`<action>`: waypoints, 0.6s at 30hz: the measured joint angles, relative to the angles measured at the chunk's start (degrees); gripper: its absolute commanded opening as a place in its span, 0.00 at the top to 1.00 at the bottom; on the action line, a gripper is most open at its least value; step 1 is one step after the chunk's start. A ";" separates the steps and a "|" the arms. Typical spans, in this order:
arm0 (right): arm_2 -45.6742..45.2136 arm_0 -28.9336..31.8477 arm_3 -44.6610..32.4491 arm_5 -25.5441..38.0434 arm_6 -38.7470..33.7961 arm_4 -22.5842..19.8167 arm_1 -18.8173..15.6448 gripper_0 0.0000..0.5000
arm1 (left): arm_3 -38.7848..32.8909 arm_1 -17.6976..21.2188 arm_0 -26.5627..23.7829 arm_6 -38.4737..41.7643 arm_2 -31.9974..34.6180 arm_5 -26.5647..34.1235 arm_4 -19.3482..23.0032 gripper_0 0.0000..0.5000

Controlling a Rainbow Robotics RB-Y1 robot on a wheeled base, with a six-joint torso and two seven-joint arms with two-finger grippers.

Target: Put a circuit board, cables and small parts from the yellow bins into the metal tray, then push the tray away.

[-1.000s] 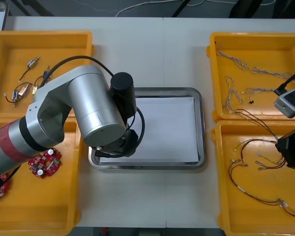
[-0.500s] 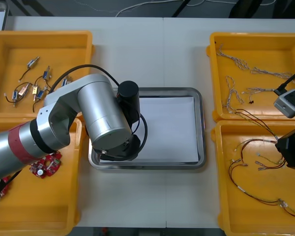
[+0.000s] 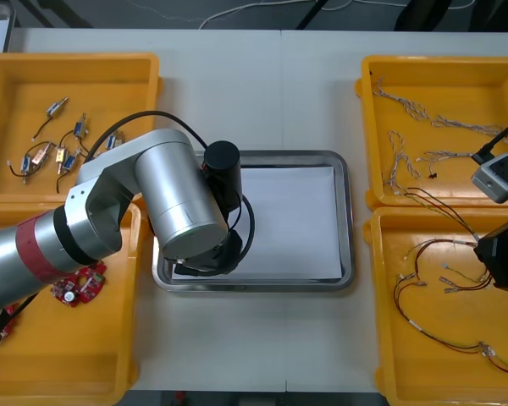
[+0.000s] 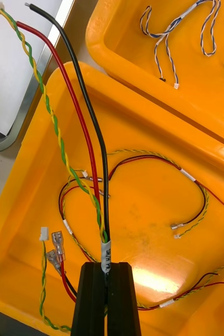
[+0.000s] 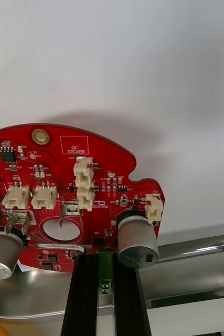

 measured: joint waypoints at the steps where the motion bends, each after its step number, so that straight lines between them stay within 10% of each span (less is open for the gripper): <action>1: 0.00 0.00 0.00 0.00 0.00 0.00 0.00 1.00 | 0.00 0.00 0.00 0.00 0.00 -0.06 -0.22 1.00; 10: 0.00 0.00 0.00 0.00 0.00 0.00 0.00 1.00 | 0.05 -0.06 0.00 0.00 -0.07 -0.22 -0.75 1.00; 12: 0.00 0.00 0.00 0.00 0.00 0.00 0.00 1.00 | 0.06 -0.07 0.00 0.00 -0.13 -0.22 -0.81 0.65; 18: 0.00 0.00 0.00 0.00 0.00 0.00 0.00 1.00 | 0.06 -0.10 0.00 0.00 -0.78 -0.22 -1.29 0.09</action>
